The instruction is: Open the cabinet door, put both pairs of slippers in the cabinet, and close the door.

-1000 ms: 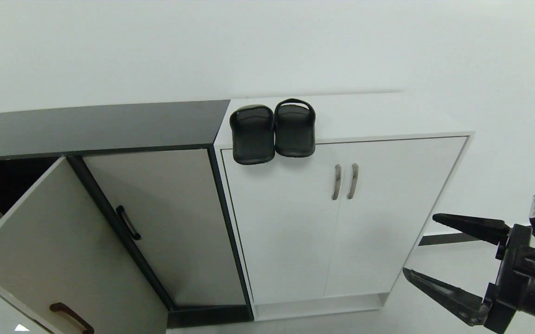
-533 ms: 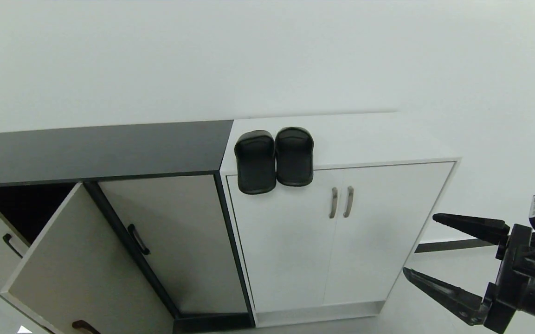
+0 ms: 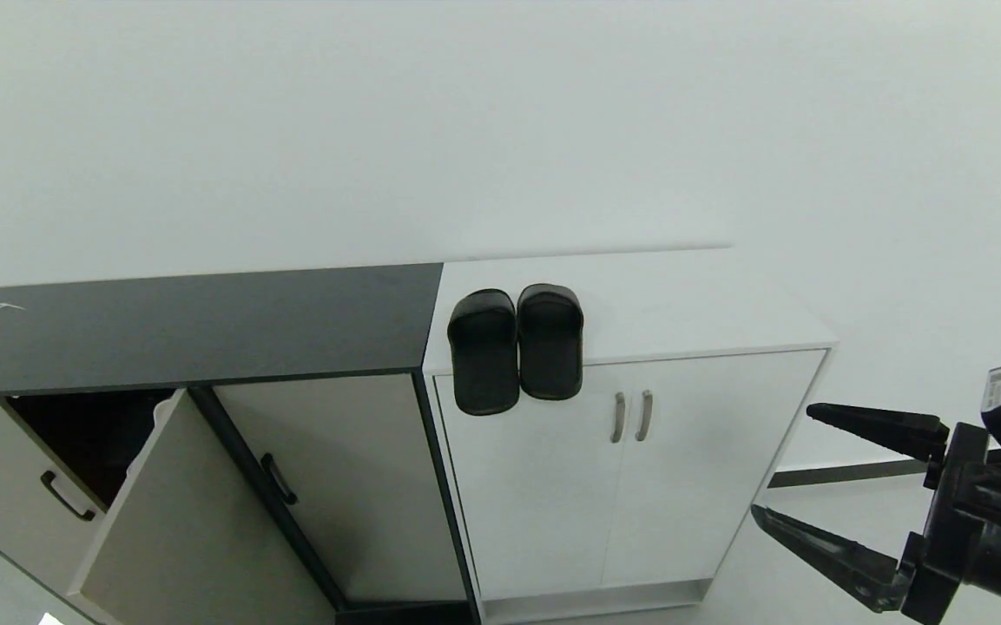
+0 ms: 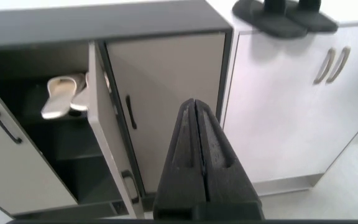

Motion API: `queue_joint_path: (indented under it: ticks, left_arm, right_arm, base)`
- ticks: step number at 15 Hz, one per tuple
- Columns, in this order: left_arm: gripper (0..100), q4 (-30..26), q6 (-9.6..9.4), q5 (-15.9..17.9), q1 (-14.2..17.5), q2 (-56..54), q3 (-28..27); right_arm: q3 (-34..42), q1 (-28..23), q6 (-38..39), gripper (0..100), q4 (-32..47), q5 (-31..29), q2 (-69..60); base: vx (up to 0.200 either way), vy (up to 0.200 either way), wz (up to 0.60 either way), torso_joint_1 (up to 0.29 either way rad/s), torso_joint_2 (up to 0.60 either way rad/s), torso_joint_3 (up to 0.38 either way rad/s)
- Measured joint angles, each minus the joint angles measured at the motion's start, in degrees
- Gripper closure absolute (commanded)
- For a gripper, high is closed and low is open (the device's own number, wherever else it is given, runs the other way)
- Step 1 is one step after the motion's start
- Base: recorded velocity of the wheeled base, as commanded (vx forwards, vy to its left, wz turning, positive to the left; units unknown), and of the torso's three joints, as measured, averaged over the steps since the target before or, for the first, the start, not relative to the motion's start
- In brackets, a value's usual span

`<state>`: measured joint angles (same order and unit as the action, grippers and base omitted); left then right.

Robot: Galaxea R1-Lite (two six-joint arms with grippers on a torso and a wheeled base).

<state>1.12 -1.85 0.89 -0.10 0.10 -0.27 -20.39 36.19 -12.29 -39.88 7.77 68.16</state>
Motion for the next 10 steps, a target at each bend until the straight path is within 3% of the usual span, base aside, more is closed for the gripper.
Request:
queue_joint_path:
  ticks: [2,4,6,10]
  left_arm:
    - [100,0.02,-0.04,-0.05,0.00,0.00,0.00]
    - [100,-0.04,-0.13,0.00,0.00,0.00,0.02]
    - [100,-0.01,-0.17,0.01,0.02,0.00,0.02]
    - [100,-0.04,-0.17,0.00,0.02,0.01,0.02]
  right_arm:
    - [0.85,-0.04,0.50,0,0.02,-2.08,0.30]
    - [-0.20,1.58,6.70,0,-0.84,-15.99,2.16]
    - [-1.84,6.72,15.10,0,-3.15,-27.09,6.36]
    - [-4.52,8.97,19.29,0,-10.84,-33.22,16.15]
  base:
    - [0.000,0.100,0.00,0.059,-0.13,-0.068]
    - [0.000,0.200,0.00,0.032,-0.02,-0.019]
    - [0.000,0.200,0.00,-0.007,-0.01,0.002]
    - [0.000,0.200,0.00,0.007,-0.01,0.001]
